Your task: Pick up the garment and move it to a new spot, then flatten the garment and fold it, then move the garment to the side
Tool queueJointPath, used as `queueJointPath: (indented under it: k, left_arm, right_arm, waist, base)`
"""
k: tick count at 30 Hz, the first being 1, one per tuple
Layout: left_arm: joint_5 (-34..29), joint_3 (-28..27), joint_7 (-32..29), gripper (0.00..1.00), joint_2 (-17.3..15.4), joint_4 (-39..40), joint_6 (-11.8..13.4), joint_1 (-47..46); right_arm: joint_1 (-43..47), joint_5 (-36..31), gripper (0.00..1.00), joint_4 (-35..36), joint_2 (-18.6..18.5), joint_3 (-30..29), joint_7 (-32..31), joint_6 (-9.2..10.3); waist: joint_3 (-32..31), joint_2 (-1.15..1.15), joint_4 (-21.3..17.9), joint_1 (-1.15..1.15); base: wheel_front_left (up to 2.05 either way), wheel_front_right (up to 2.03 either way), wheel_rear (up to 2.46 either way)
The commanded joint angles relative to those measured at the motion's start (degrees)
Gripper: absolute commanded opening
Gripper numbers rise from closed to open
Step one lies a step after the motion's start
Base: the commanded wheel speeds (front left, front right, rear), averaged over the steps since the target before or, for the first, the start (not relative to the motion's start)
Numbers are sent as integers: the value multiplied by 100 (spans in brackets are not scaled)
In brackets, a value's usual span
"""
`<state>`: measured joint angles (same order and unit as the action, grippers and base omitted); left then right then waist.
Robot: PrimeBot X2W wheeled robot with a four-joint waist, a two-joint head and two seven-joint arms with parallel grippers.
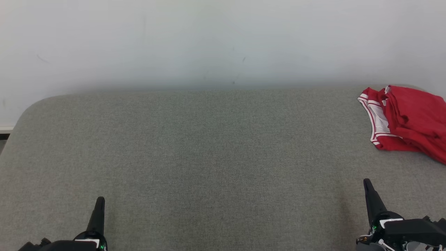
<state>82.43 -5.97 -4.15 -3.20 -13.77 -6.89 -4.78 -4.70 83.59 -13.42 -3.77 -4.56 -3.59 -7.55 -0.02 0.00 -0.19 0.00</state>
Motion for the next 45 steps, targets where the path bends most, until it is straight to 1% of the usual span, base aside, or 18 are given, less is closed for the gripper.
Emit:
queueJointPath:
  k: [1,18,24,45]
  left_arm:
    - [157,-26,-40,0,6,-4,-25,-85]
    - [865,-62,-223,0,33,-31,-75,-158]
    - [1028,-71,-263,0,41,-38,-70,-179]
    - [1010,-67,-252,0,39,-35,-66,-173]
  right_arm:
    - [-68,149,0,1,14,-30,-48,10]
    - [-142,810,0,-49,38,-117,-207,11]
    - [-169,961,0,-61,45,-140,-257,12]
    - [-165,923,0,-61,56,-158,-271,12]
  waist:
    - [1,0,1,0]
    - [16,0,16,0]
    - [20,0,19,0]
    - [20,0,19,0]
  base:
    - [0,0,0]
    - [0,0,0]
    - [0,0,0]
    - [0,0,0]
